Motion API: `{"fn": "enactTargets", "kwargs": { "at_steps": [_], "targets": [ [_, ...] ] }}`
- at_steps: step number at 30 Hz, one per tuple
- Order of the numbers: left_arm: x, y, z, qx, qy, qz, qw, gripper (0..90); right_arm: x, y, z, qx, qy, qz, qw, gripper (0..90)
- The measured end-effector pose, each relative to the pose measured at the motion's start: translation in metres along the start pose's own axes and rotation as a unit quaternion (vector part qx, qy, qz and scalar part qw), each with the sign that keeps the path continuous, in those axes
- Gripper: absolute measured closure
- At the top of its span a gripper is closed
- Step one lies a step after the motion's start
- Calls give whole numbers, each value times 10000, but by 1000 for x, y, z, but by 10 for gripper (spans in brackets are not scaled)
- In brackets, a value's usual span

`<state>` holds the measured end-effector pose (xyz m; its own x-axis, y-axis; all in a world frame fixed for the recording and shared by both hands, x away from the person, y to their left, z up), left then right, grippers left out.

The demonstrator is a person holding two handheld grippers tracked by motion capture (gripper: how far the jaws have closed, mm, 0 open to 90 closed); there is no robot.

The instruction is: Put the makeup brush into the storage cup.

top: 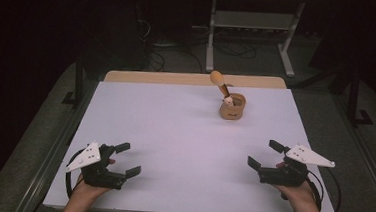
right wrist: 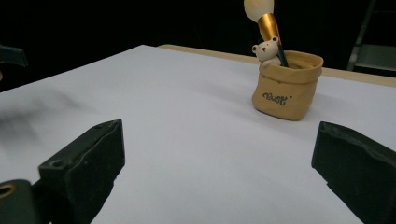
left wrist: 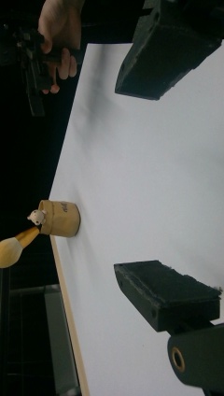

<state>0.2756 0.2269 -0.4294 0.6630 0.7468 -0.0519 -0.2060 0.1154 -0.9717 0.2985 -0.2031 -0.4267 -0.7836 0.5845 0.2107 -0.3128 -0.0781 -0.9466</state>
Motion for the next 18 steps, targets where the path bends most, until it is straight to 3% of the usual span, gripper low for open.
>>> {"fn": "enactTargets", "kwargs": {
  "at_steps": [14, 18],
  "targets": [
    [4, 2, -2, 70, -89, -39, 9999, 115, 1, 10, 2, 134, -49, 67, 9999, 21],
    [6, 7, -6, 291, -216, -43, 9993, 113, 1, 12, 2, 187, -44, 52, 9998, 21]
  ]
}}
Point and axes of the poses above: each handheld gripper's, and its own axes: z roughly backward along the jaws, y roughly out of its underside, x roughly to its left, the point moved 6 cm from there along -z, roughly forward along the jaws, and after that the axes turned 15 degrees about -y, right-handed, at the moved point
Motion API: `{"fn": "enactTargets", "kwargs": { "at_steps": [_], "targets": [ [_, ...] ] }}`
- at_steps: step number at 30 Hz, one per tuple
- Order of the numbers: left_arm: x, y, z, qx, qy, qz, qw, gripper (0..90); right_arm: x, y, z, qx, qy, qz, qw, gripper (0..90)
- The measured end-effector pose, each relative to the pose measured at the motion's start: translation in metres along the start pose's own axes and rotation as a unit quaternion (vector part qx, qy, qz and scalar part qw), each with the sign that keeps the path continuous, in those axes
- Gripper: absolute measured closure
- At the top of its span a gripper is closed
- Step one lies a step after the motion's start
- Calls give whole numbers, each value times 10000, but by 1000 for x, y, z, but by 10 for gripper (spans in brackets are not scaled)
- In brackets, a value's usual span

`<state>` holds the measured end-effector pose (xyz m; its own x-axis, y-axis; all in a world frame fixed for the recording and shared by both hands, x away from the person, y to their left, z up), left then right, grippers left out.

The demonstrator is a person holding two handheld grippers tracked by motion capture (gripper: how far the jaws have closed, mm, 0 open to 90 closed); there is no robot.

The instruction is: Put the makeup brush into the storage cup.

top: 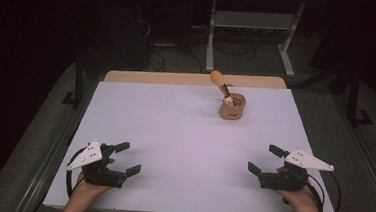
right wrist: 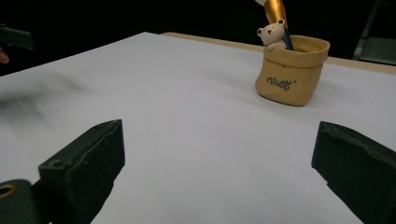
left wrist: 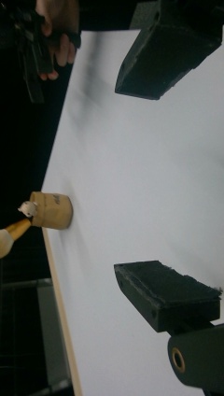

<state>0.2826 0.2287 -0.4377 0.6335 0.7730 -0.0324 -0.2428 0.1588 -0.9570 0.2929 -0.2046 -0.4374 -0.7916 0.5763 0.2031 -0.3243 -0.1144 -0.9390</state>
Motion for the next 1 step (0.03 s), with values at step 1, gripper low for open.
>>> {"fn": "enactTargets", "kwargs": {
  "at_steps": [1],
  "targets": [
    [2, 4, -3, 210, -112, -15, 9997, 112, -1, 1, 0, 42, 9, -15, 10000, 21]
  ]
}}
Point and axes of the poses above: each handheld gripper's, and its own axes: z roughly backward along the jaws, y roughly out of its underside, x roughly to its left, the point moved 6 cm from there along -z, roughly forward along the jaws, and after that the axes turned 15 degrees about -y, right-handed, at the moved point
